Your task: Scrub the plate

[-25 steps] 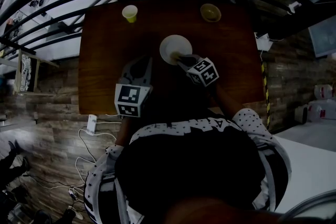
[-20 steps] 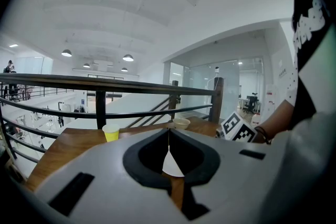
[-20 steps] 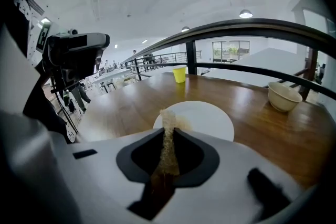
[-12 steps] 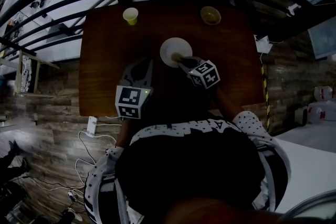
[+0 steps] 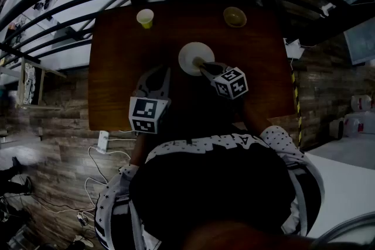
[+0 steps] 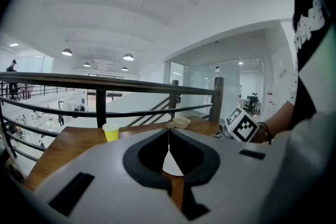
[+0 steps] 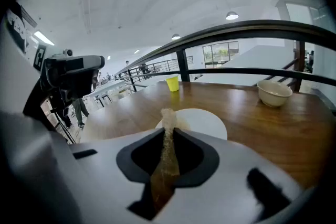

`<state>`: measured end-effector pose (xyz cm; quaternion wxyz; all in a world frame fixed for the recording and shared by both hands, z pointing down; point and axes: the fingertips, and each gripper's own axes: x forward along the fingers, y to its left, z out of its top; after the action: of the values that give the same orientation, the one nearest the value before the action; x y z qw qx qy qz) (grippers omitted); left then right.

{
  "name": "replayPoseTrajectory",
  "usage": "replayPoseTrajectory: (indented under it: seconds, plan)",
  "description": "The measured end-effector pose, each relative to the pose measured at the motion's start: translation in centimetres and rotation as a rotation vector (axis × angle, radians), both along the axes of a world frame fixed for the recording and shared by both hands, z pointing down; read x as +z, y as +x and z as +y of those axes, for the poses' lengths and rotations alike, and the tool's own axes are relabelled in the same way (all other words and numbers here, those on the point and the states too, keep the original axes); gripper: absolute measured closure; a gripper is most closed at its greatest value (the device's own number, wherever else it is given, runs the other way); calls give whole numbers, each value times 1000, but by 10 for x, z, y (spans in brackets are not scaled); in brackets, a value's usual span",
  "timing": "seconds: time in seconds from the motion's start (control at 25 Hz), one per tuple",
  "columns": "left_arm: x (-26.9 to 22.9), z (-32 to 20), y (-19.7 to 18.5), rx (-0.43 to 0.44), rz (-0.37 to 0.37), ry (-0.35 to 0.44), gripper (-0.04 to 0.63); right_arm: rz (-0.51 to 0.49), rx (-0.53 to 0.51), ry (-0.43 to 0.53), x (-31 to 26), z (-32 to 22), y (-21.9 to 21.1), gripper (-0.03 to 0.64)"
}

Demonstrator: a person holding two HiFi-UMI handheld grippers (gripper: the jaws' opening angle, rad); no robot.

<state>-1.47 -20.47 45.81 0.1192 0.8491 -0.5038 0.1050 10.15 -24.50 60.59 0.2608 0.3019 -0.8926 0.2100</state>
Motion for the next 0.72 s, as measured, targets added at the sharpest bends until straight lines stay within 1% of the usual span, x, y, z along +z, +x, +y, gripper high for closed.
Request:
replayPoseTrajectory:
  seconds: [0.24, 0.44, 0.72]
  plan:
    - [2, 1, 1, 1, 1, -3, 581, -31, 51, 2, -12, -3, 6, 566]
    - [1, 1, 3, 1, -1, -5, 581, -83, 89, 23, -32, -8, 8, 567]
    - [2, 1, 1, -2, 2, -7, 581, -121, 105, 45, -46, -10, 4, 568]
